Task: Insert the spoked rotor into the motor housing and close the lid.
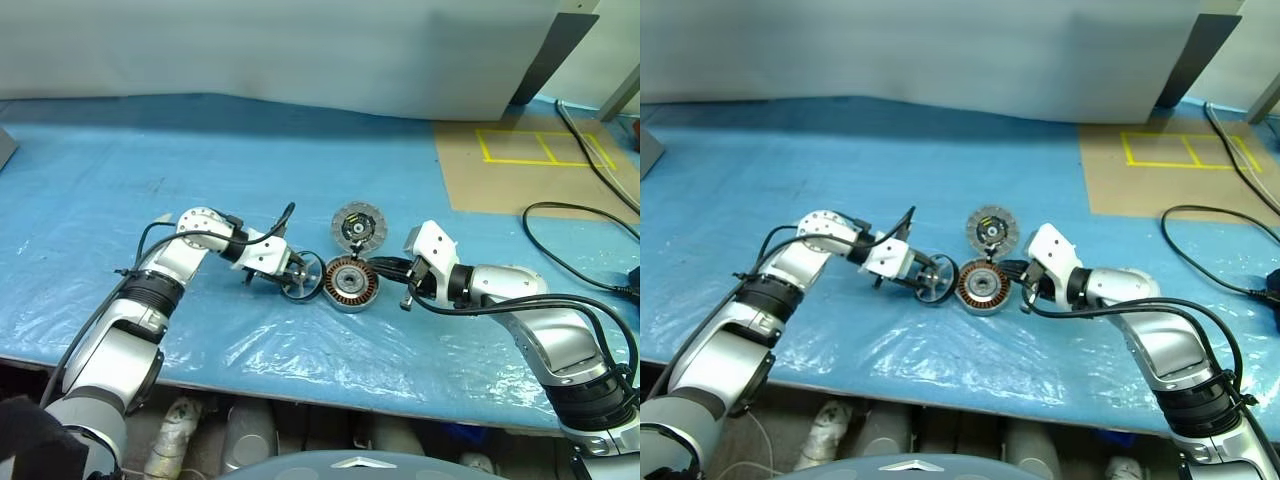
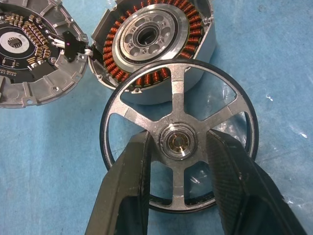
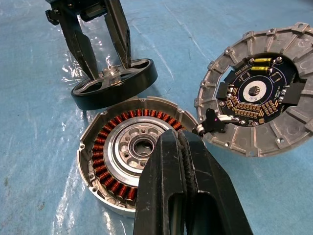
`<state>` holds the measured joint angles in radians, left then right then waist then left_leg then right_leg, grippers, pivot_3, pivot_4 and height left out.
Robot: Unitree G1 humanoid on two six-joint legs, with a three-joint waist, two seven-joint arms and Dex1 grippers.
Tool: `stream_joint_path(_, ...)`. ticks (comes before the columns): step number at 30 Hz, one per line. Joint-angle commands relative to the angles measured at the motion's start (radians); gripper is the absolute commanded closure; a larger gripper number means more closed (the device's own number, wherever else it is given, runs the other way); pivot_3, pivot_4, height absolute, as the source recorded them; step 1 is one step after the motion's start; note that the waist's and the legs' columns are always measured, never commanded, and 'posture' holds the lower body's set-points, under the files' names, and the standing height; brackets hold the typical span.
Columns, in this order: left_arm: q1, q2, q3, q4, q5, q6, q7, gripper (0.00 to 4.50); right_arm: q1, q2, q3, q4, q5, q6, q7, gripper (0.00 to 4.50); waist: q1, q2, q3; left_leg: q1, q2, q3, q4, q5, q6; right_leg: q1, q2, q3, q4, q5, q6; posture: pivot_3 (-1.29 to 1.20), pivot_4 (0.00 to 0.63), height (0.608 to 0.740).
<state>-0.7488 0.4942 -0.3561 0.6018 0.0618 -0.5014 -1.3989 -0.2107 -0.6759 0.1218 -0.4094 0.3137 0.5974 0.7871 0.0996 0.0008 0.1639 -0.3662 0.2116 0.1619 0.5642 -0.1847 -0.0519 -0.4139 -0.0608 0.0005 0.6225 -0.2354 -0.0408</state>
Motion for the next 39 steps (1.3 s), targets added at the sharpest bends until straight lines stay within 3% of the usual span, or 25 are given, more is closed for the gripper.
stream_joint_path(1,0.043,0.004,-0.007,-0.013,-0.017,0.009,-0.006,3.17,-0.003,0.001,-0.010,-0.031,0.005,-0.006,-0.002,4.50,0.000,0.000,0.000,0.000,0.000,0.000,0.000,0.000,0.000,0.000,0.000,0.000,0.000,0.000,0.000,0.00,0.150,0.740)
stream_joint_path(12,0.195,0.034,0.130,-0.252,-0.279,0.270,-0.030,3.17,0.002,0.007,-0.062,-0.056,0.090,0.038,0.003,4.50,-0.003,0.000,0.000,-0.003,0.001,0.000,-0.001,0.000,0.000,-0.003,0.001,0.000,0.000,0.000,0.000,0.00,0.150,0.740)
stream_joint_path(20,0.204,-0.030,0.180,-0.379,-0.390,0.457,0.053,3.17,0.017,0.053,-0.156,-0.102,0.201,0.121,-0.053,4.50,-0.002,0.000,0.000,-0.004,0.000,0.000,-0.001,0.000,0.000,-0.004,0.000,0.000,0.000,0.000,0.000,0.00,0.150,0.740)
stream_joint_path(31,0.152,-0.082,0.089,-0.309,-0.265,0.423,0.083,3.17,0.077,0.071,-0.166,-0.153,0.216,0.153,-0.132,4.50,-0.004,0.000,0.000,-0.004,0.000,0.000,-0.001,0.000,0.000,-0.004,0.001,0.000,-0.002,0.000,0.000,0.00,0.150,0.740)
stream_joint_path(39,0.103,-0.138,0.099,-0.284,-0.282,0.447,0.085,3.17,0.098,0.065,-0.163,-0.161,0.204,0.144,-0.155,4.50,-0.002,0.000,0.000,-0.004,0.000,0.000,-0.001,0.000,0.000,-0.004,0.001,0.000,-0.003,0.002,0.004,0.00,0.150,0.740)
